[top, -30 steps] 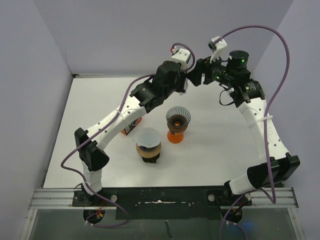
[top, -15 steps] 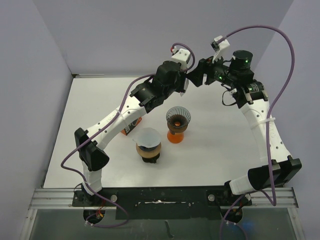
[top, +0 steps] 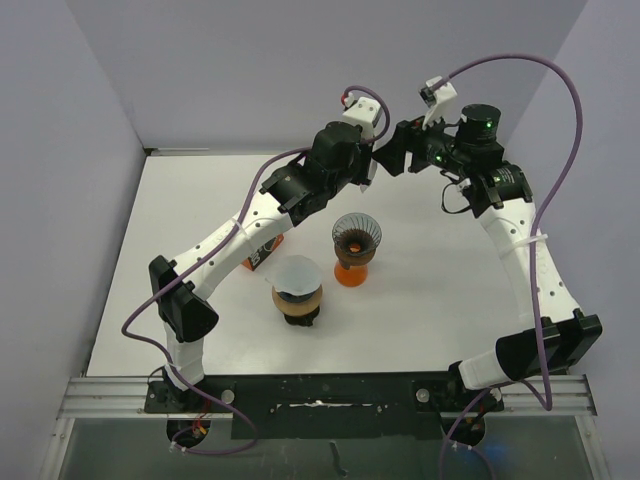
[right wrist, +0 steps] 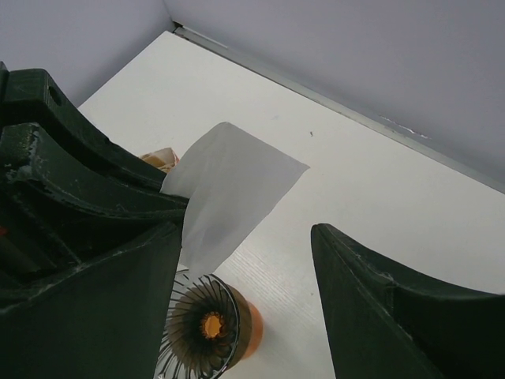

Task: Place the coffee filter in the dripper
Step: Place the coffee filter in the coffee dripper.

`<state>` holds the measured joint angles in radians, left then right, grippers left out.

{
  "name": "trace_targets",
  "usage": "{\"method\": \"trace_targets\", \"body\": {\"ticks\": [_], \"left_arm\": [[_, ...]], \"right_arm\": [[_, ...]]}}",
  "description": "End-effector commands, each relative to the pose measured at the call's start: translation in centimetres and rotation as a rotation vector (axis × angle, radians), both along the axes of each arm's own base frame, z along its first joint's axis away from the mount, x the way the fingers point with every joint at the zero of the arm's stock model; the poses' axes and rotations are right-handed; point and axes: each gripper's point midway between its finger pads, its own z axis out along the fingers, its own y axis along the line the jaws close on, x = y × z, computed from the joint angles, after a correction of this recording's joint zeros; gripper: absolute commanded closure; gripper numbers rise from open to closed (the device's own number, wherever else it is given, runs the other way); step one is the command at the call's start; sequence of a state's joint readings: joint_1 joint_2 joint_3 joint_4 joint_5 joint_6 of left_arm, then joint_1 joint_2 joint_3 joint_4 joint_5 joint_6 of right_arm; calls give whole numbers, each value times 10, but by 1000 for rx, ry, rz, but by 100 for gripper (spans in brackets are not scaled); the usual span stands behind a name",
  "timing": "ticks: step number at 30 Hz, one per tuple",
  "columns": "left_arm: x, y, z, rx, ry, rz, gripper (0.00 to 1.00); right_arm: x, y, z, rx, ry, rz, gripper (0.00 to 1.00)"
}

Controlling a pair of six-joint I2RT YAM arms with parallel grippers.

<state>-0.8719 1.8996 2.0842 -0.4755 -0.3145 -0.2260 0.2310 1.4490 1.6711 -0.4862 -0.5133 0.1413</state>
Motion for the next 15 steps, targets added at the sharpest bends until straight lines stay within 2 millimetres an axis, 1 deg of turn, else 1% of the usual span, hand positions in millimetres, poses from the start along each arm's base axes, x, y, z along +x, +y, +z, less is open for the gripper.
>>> {"method": "trace_targets", "body": {"ticks": [1, 6, 9, 12, 15], "left_arm": [[0, -4, 28, -58, -52, 2, 100], [1, -3, 29, -57, -55, 8, 100], [2, -2, 29, -58, -57, 13, 100], [2, -3, 28, -56, -55, 11, 100], [2, -3, 28, -55, -55, 13, 100]], "right_arm": [[2, 2, 9, -7, -49, -21, 33], [8, 1, -1, -49, -43, -61, 35], [10, -1, -2, -75, -54, -88, 36], [14, -8, -3, -101, -63, -135, 38], [15, -10, -3, -120, -71, -152, 38]]}}
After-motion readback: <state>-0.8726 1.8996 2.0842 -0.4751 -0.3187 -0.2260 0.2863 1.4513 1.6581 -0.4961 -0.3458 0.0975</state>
